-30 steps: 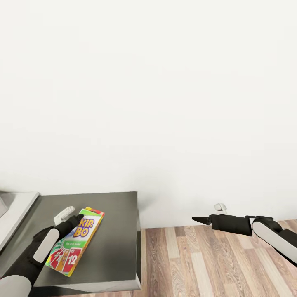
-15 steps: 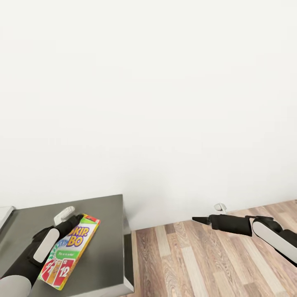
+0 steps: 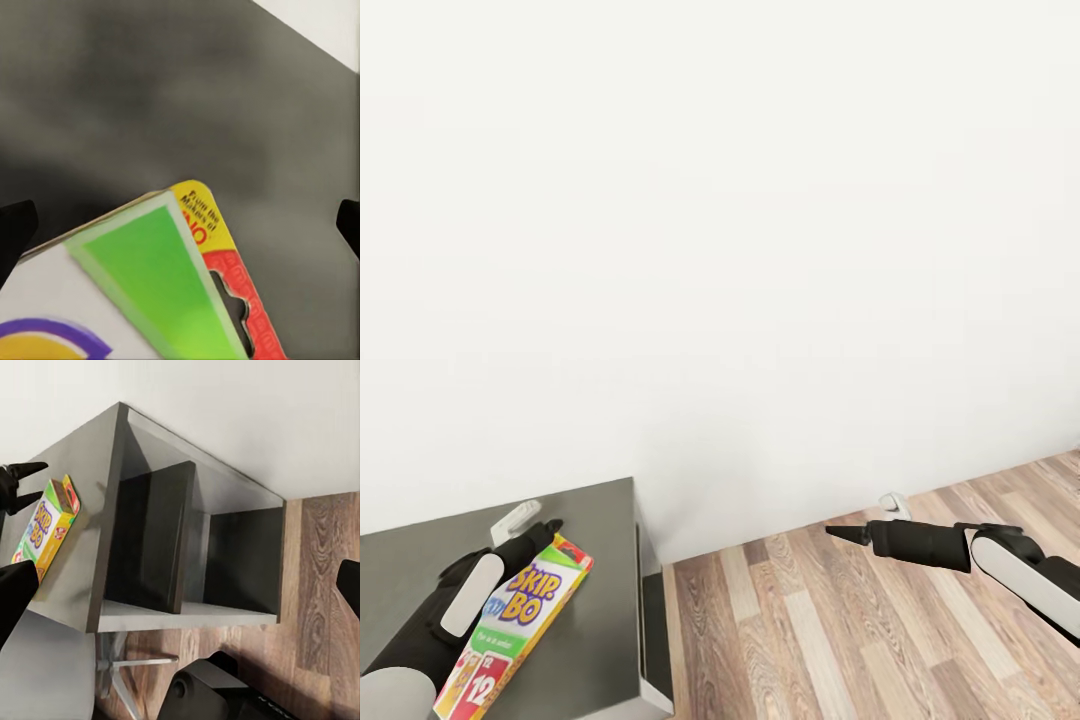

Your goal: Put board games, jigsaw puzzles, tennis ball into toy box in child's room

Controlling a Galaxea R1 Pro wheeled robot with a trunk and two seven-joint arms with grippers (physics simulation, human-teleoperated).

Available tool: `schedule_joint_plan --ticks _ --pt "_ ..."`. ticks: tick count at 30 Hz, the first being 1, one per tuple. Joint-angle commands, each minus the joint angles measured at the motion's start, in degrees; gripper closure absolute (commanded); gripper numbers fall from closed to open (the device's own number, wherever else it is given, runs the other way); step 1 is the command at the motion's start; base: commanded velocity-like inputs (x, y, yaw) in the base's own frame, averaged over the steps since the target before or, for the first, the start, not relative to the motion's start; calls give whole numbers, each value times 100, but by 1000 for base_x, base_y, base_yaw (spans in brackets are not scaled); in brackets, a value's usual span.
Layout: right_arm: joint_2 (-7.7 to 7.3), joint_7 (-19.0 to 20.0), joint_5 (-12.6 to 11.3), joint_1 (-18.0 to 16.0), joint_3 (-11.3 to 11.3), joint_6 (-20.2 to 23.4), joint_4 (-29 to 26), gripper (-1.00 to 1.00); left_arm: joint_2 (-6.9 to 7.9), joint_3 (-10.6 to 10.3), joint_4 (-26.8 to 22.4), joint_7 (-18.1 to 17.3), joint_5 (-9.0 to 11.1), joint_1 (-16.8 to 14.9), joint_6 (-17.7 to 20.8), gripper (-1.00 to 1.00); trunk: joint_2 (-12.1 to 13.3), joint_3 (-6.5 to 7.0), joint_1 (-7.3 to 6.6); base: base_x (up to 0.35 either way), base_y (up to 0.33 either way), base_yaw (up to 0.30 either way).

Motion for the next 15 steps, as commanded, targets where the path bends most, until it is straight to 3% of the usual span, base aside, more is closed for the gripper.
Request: schedule_joint_plan --ticks 1,9,15 --pt "-5 -2 -40 -11 17 16 0 -100 1 3 -13 43 61 -2 27 -100 -12 -11 4 0 0 -48" --pt "-3 -2 -36 -11 17 16 0 -100 5 10 -14 43 78 -2 27 -100 -12 -9 4 -18 0 -23" --pt "-2 -2 -35 -11 17 16 0 -100 12 30 -14 43 104 19 25 -100 -12 -9 4 -167 0 -7"
